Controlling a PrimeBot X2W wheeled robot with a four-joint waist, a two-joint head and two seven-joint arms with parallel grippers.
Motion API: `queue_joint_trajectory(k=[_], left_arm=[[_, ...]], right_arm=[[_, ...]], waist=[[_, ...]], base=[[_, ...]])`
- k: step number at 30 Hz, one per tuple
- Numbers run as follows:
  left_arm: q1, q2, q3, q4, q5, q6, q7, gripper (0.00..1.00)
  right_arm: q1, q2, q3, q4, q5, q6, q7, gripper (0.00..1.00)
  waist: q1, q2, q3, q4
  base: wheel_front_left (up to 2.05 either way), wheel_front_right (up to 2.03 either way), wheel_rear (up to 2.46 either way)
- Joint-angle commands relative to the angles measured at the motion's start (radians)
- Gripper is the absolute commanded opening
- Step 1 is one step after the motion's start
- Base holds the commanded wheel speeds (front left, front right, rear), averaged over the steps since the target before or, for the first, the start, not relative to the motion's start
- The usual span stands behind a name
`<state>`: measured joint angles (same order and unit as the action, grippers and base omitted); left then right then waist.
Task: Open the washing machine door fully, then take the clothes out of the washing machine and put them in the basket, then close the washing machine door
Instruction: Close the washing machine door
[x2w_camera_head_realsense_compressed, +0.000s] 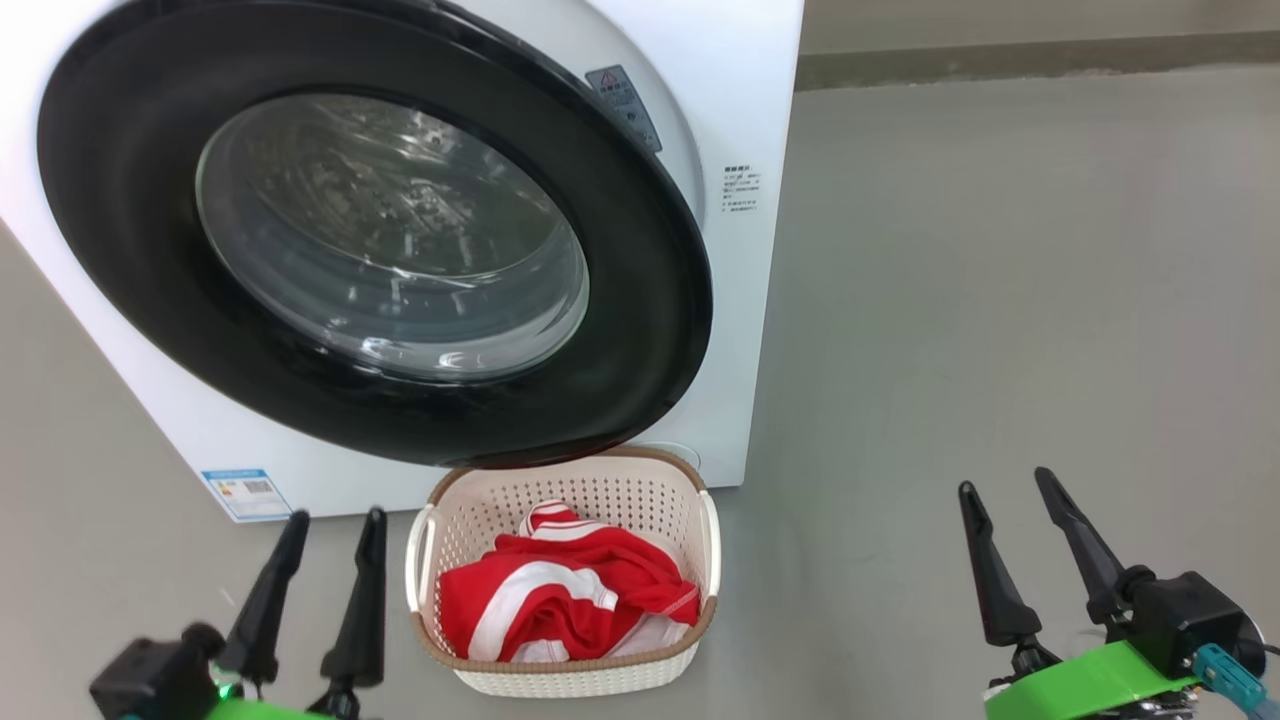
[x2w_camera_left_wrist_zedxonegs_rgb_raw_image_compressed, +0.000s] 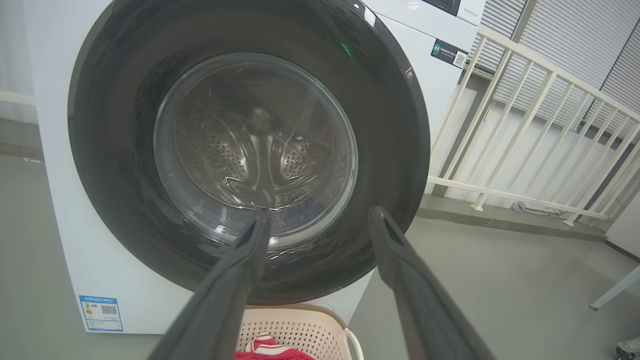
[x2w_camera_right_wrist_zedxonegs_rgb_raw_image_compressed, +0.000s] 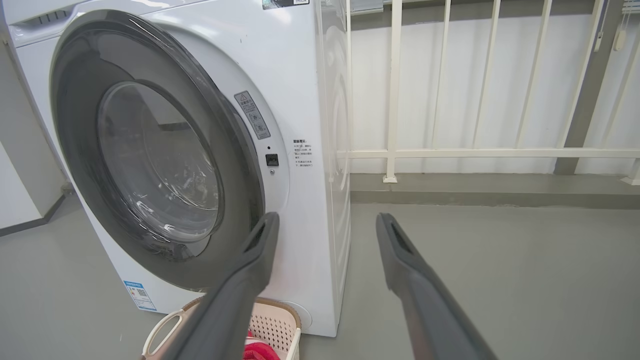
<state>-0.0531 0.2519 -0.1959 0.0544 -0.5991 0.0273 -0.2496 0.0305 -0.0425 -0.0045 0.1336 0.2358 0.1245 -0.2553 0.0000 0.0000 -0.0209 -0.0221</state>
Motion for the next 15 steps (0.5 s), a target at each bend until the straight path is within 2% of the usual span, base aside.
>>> queue_joint_trajectory(k=[1,11,15], left_arm=[[-0.001,0.013,0.064,-0.041,0.059,0.008,-0.012,1.0],[0.078,-0.029,0.128,-0.07,0.213,0.004,-0.012,1.0],[0.111,-0.054,0.151,-0.075,0.237,0.004,-0.012,1.0]], right_arm=[[-0.006,-0.008,0.015,-0.036,-0.013,0.006,-0.006,1.0],[0.021,-0.008,-0.006,-0.055,0.025,0.006,-0.006,1.0],[0.032,-0.008,-0.013,-0.051,0.033,0.006,-0.006,1.0]], waist=[[0.0,0.0,-0.009,-0.002],[0.0,0.0,-0.016,0.001],[0.0,0.0,-0.027,0.0]], base=[[0.0,0.0,0.0],[0.0,0.0,0.0],[0.0,0.0,0.0]])
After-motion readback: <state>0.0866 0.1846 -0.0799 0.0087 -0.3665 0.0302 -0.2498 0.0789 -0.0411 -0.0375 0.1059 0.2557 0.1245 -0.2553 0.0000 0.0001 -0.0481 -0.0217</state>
